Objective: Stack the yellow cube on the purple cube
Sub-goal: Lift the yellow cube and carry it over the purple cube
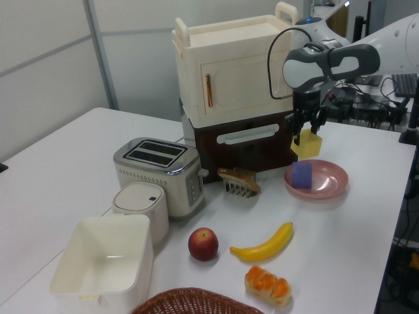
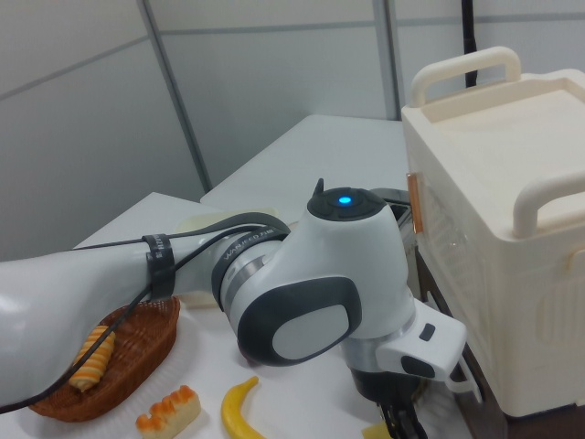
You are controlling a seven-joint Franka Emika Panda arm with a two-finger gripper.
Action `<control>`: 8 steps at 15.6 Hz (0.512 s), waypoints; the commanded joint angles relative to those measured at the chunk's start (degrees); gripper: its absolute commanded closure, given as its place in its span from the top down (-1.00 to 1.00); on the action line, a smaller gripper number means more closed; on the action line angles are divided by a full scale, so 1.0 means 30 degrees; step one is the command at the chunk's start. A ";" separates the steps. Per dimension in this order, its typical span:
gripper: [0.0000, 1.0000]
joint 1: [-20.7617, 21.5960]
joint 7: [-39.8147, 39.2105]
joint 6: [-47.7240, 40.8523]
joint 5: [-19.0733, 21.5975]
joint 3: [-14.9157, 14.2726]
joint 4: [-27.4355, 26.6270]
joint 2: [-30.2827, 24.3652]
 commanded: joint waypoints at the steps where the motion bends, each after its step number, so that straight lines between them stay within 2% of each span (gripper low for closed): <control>1: -0.67 0.0131 -0.0124 -0.0531 -0.0276 0.0074 0.0357 0.0267; 4: -0.67 0.0131 -0.0153 -0.0501 -0.0276 0.0454 0.0298 0.0472; 8: -0.66 0.0130 -0.0124 -0.0384 -0.0276 0.0485 0.0298 0.0734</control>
